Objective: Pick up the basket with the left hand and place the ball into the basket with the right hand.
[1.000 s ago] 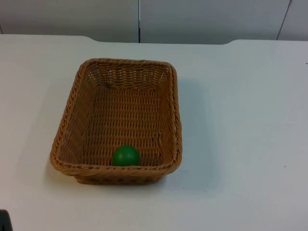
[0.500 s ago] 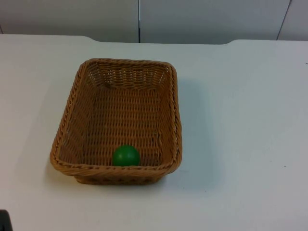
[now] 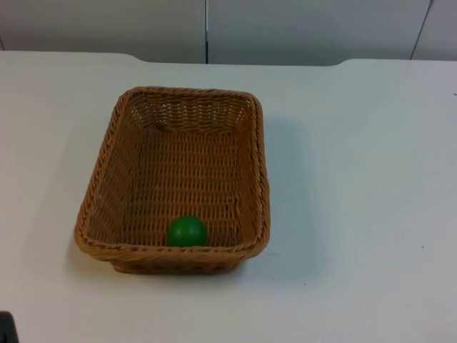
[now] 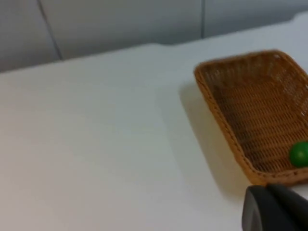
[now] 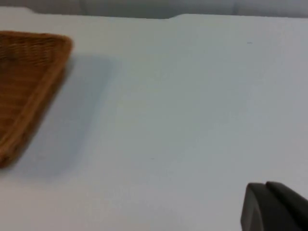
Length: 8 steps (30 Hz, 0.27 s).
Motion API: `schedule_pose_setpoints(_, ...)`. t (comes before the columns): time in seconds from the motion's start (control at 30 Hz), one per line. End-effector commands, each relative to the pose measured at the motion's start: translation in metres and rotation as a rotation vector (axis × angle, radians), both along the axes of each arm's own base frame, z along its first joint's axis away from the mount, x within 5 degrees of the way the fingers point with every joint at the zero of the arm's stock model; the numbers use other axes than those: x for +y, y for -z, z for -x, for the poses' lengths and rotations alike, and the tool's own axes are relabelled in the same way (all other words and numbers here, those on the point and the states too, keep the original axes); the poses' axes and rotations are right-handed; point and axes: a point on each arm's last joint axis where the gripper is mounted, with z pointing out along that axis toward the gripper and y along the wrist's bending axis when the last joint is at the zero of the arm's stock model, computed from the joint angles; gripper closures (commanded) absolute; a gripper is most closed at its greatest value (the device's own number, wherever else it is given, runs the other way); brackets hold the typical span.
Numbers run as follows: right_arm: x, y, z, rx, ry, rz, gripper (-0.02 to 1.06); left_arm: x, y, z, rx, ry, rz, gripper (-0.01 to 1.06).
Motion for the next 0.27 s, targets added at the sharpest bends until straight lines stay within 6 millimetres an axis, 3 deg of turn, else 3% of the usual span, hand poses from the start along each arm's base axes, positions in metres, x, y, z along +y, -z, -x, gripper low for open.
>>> schedule_pose_setpoints(0.0, 0.001, 0.001, -0.001, -0.008, 0.072, 0.002, 1.05, 0.001, -0.001, 0.003, -0.017, -0.027, 0.02, 1.05)
schedule_pose_setpoints(0.23, 0.002, 0.001, 0.0, -0.008, 0.194, 0.003, 1.05, 0.0, 0.011, -0.001, 0.038, -0.019, 0.028, 1.05)
